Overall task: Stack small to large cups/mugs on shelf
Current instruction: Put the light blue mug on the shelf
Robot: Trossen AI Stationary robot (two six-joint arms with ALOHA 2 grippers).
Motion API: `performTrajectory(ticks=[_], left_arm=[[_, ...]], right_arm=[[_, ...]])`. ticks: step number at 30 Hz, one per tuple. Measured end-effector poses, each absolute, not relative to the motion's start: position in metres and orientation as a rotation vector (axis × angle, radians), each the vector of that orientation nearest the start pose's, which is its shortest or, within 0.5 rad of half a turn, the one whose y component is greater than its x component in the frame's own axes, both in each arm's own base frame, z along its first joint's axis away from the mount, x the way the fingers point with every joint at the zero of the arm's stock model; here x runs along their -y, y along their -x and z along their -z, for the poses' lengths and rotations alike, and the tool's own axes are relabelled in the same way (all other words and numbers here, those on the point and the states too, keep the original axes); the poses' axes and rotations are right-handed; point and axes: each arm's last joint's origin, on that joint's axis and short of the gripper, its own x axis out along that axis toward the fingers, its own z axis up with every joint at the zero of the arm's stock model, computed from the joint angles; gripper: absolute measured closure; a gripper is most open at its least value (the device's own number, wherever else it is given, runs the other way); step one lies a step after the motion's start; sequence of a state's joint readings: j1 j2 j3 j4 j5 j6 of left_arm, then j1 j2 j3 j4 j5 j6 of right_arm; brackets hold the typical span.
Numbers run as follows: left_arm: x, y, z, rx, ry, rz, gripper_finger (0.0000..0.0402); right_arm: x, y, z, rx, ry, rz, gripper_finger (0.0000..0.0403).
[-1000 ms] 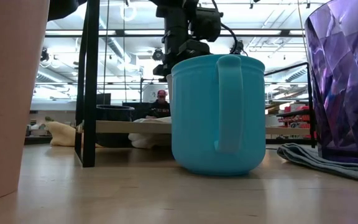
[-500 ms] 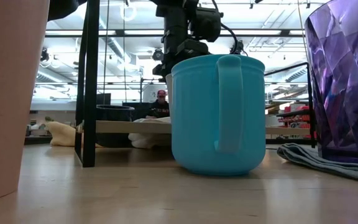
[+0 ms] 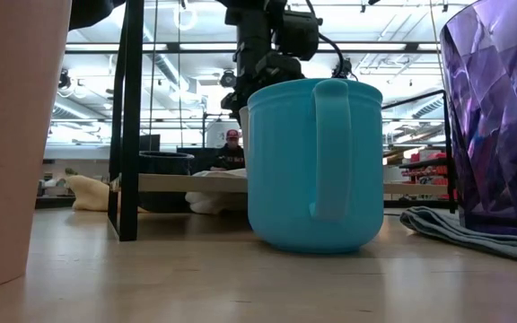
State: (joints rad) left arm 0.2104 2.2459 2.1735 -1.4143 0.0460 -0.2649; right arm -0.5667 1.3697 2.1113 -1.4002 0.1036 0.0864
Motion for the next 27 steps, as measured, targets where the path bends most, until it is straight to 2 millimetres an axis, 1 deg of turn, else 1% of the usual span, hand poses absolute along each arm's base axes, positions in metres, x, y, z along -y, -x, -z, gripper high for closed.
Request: performTrajectory(ticks=[5, 17, 24, 27], left_arm=[[-0.090, -0.429, -0.263, -1.440, 0.404, -0.327, 0.0217], [-0.089, -0.418, -0.298, -1.322, 0.408, -0.325, 0.0224], [-0.086, -0.416, -0.304, -1.305, 0.409, -0.315, 0.0228], [-0.082, -0.414, -0.311, -1.282, 0.413, -0.291, 0.0229]], right_arm=[[0.101, -0.153, -0.513, -0.625, -0.234, 0.674, 0.0291], [0.101, -0.153, -0.513, -0.625, -0.234, 0.674, 0.0291], [0.101, -0.153, -0.513, -0.628, -0.235, 0.674, 0.0291], [0.101, -0.153, -0.512, -0.632, -0.243, 0.676, 0.0291]])
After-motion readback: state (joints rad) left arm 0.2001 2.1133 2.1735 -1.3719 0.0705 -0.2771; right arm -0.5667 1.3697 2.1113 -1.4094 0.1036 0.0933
